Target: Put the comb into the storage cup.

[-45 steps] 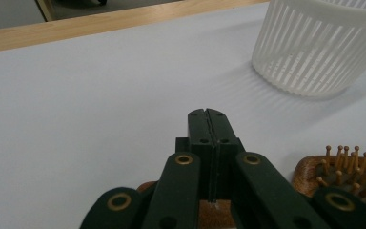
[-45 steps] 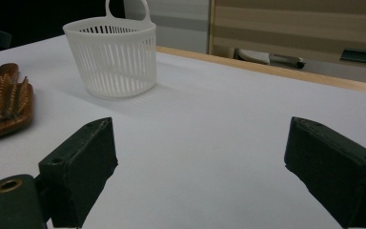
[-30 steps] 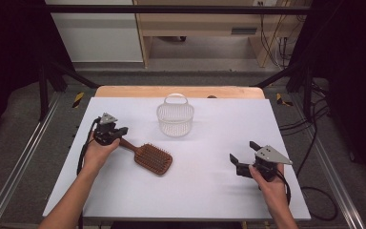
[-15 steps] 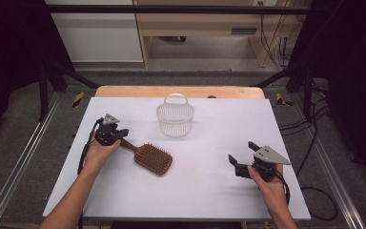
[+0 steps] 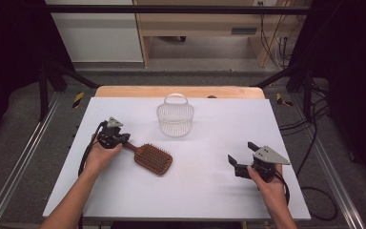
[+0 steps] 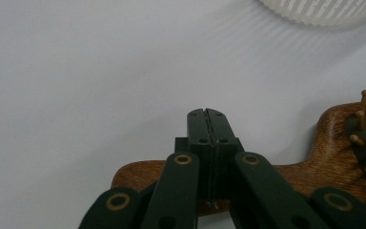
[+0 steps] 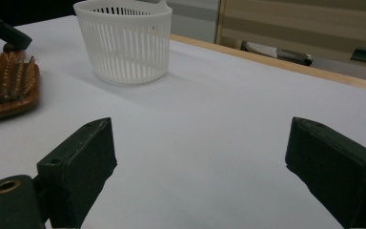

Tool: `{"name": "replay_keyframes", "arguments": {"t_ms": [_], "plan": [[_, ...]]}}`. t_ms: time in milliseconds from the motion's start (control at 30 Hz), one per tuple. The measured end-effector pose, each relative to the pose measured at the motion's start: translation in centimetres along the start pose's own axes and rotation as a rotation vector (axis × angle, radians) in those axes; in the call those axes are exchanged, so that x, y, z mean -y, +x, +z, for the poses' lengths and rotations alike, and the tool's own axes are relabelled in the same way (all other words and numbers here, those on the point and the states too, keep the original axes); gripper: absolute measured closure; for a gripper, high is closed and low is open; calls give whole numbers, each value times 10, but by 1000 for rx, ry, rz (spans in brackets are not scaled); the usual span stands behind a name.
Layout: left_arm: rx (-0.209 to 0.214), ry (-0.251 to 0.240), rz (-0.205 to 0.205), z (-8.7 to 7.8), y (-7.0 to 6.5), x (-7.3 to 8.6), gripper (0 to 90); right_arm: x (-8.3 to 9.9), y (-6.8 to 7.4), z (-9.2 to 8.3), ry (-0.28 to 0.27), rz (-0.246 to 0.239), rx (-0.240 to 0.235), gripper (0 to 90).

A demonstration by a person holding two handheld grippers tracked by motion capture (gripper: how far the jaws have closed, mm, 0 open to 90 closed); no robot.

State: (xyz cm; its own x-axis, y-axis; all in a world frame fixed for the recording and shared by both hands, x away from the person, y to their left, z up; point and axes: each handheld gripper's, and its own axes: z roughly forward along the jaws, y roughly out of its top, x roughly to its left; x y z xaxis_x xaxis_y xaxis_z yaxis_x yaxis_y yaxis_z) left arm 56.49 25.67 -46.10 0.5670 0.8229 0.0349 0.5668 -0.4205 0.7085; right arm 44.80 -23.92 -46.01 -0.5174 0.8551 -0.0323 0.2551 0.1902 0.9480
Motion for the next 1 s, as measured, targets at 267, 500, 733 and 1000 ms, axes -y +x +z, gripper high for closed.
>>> {"name": "replay_keyframes", "arguments": {"t_ms": [267,500,733,1000], "plan": [[31,39,7,-1,-3,5,900,0,0,0,-1,4,-2,100],[45,61,16,-9,-9,15,900,0,0,0,1,5,-5,100],[70,85,32,-23,-19,26,900,0,1,0,4,2,-7,100],[97,92,58,-39,-34,37,900,1,1,0,5,6,-6,100]]}}
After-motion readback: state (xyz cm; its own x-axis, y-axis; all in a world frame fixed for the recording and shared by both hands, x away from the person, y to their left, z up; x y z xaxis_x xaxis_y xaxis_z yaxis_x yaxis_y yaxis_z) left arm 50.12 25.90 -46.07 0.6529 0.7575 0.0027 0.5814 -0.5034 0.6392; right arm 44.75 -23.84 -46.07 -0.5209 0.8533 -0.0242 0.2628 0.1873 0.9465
